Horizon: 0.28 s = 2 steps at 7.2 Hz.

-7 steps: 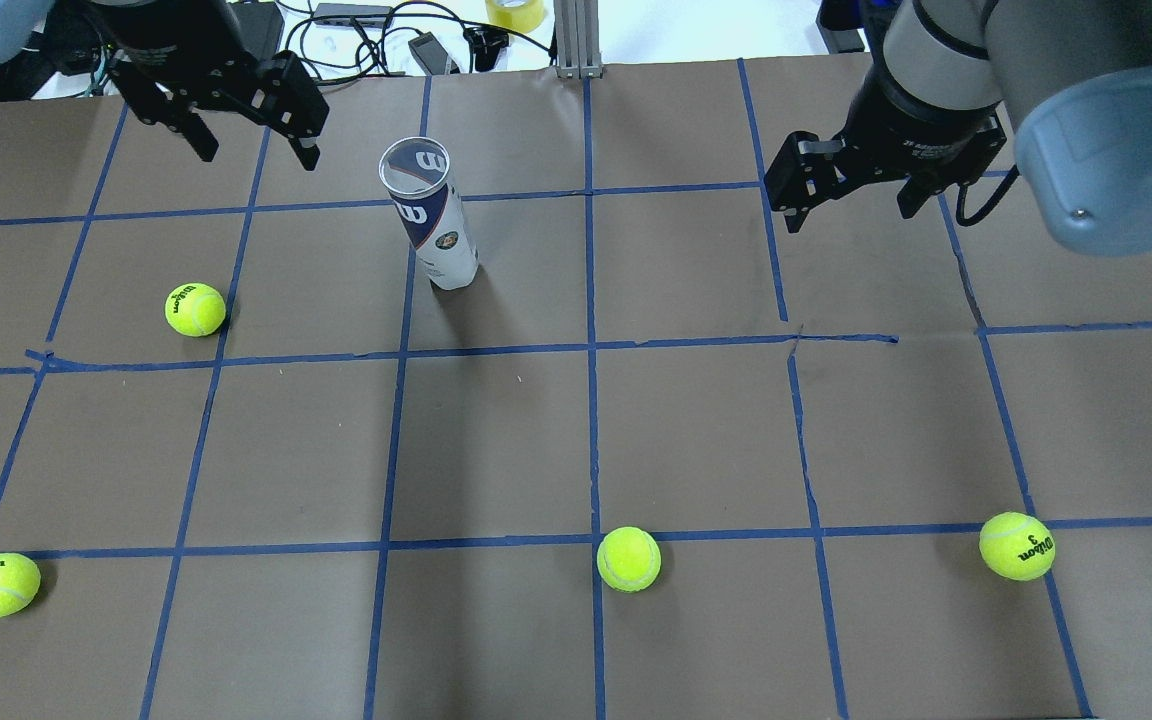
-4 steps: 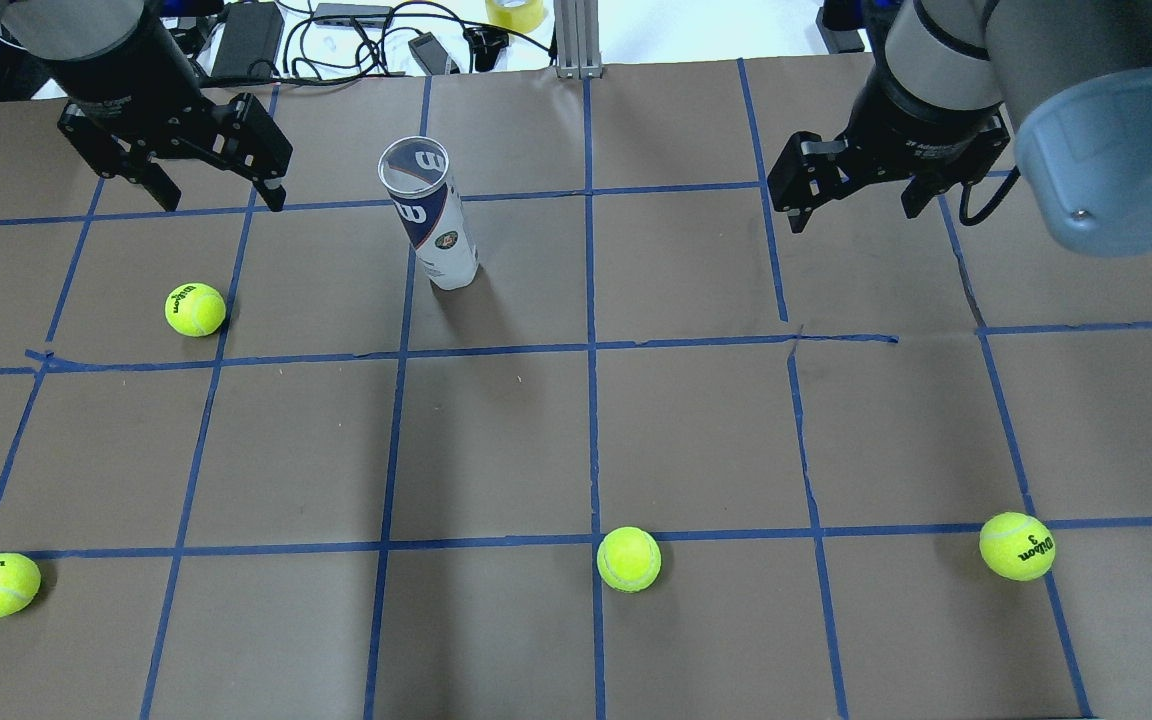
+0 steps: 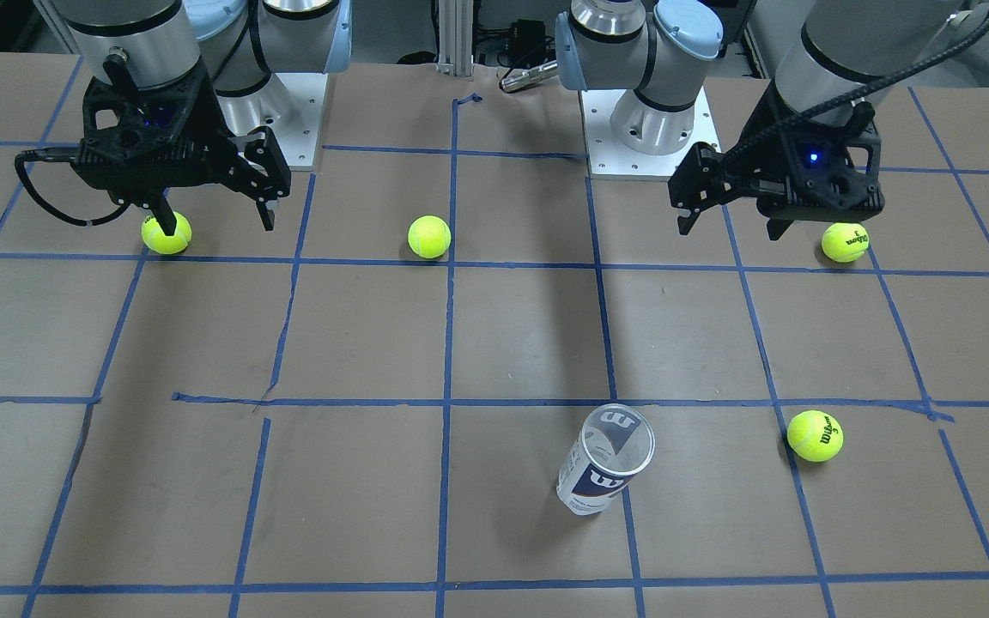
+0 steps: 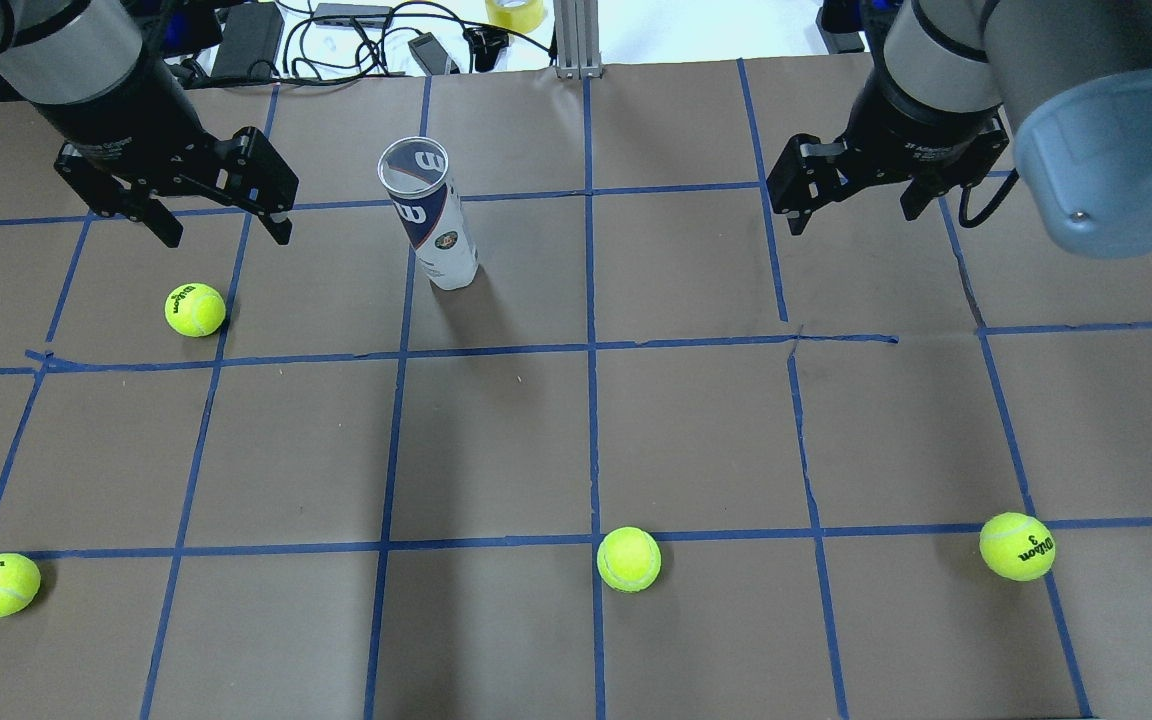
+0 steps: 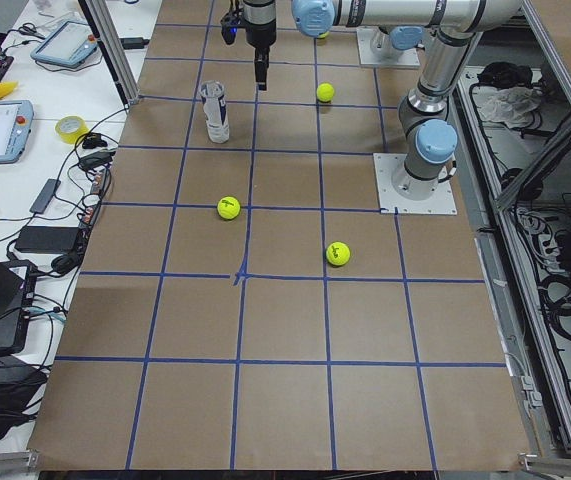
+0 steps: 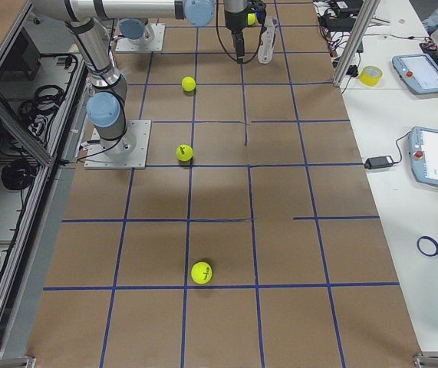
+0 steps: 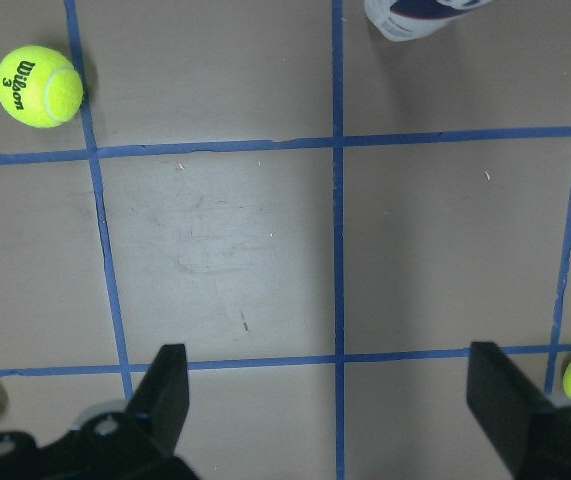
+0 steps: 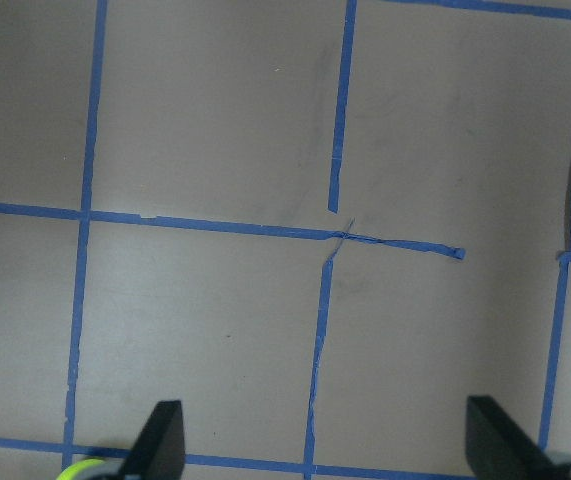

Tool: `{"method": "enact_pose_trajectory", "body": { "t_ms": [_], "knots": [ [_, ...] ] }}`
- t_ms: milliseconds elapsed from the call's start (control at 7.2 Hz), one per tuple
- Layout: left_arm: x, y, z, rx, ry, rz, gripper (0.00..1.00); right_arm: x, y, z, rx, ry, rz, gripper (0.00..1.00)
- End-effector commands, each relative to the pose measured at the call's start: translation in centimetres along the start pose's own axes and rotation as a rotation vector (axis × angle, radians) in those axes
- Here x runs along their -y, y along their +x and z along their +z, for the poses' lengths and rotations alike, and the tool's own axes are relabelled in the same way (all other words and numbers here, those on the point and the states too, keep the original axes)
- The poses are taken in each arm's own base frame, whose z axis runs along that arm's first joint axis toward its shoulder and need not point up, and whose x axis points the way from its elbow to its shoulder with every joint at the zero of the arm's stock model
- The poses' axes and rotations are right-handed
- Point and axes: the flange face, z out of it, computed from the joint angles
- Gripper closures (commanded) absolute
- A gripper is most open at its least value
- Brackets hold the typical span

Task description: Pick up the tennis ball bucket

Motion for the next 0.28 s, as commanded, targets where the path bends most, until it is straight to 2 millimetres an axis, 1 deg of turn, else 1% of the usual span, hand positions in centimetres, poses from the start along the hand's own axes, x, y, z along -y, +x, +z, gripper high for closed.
{"method": "enact_pose_trajectory", "body": {
  "t_ms": [0, 139],
  "knots": [
    [-0.14, 0.12, -0.03, 0.001, 0.0, 0.003, 0.0, -0.01, 0.06, 0.04, 0.0, -0.002, 0.0, 0.0],
    [-0.28, 0.13, 0.05, 0.0, -0.001, 0.003, 0.0, -0.01, 0.06, 0.04, 0.0, -0.002, 0.0, 0.0]
  ]
}}
